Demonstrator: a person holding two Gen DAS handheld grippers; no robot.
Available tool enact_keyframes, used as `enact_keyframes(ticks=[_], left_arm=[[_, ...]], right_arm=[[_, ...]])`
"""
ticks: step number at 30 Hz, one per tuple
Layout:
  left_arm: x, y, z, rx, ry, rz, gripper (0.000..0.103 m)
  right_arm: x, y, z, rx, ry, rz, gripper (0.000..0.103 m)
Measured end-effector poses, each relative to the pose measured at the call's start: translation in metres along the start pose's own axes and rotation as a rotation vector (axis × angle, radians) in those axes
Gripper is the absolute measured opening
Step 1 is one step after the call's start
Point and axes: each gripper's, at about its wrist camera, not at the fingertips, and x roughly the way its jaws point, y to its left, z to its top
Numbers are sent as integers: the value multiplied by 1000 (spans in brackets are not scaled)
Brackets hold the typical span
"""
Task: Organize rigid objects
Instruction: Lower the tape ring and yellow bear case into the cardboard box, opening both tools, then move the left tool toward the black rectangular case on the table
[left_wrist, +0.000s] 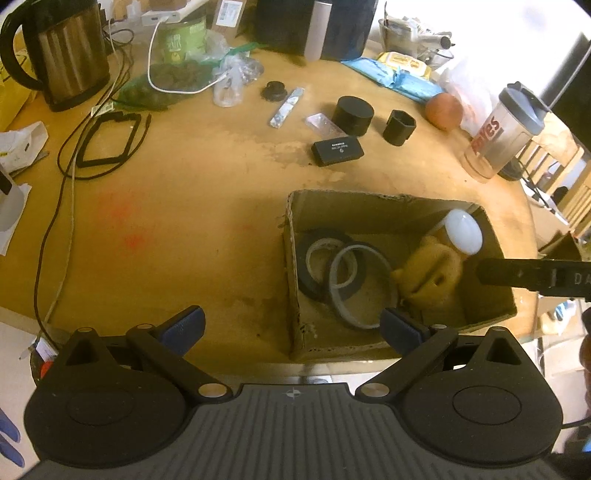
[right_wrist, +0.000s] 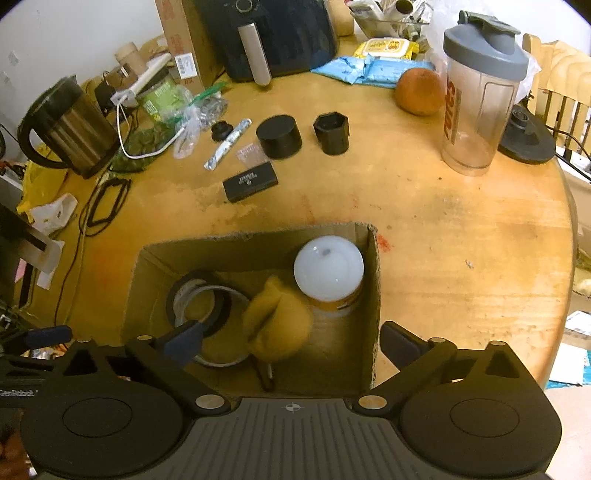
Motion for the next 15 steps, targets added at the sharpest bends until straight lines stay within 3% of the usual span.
enact_keyframes(ticks=[15], left_arm=[[3, -7, 8, 25, -9, -41, 103]], right_arm=[[2, -4, 4, -18, -10, -28, 103]])
